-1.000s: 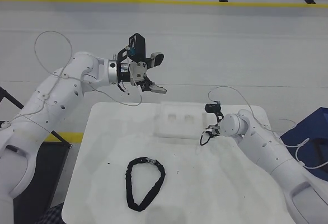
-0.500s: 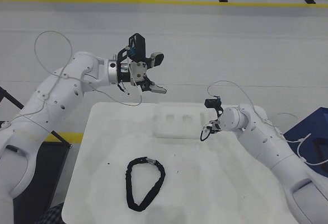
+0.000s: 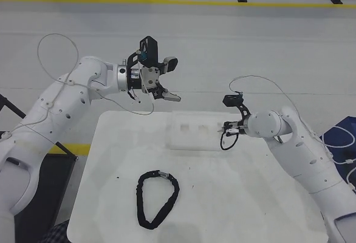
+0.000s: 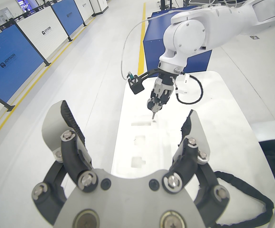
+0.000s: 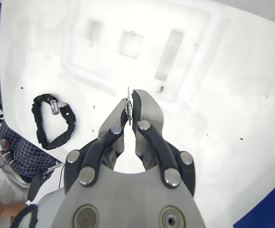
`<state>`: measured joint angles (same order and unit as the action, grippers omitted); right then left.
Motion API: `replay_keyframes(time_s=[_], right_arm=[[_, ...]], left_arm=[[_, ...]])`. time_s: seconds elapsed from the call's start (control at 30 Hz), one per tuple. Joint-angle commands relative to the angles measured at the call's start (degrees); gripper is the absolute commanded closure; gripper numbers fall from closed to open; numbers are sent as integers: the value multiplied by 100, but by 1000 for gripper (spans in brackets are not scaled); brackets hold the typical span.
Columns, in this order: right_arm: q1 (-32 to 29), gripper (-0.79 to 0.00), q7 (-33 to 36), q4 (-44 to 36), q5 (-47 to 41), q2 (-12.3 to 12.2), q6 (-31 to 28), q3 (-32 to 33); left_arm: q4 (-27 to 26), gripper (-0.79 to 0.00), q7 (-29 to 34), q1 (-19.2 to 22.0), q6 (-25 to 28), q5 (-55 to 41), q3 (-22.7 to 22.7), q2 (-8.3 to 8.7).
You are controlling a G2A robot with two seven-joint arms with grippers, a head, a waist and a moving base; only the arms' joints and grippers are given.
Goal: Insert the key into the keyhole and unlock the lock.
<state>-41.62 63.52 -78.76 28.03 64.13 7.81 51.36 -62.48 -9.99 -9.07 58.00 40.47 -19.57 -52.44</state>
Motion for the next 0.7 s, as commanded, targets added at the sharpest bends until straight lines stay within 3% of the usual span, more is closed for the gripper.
replay_keyframes(time_s=[0.0,0.27,0.67], right_arm=[[-243,0,56,-478,-50,-98,-91,316],[-1163,0,230,-2071,-71,-401,-271,1383],[-2218,0,-107,-3420,-211,-604,-536,2439]], left_arm=[[0,-785,0,0,0,0,0,0],[0,-785,0,0,0,0,0,0],[0,-785,0,0,0,0,0,0]])
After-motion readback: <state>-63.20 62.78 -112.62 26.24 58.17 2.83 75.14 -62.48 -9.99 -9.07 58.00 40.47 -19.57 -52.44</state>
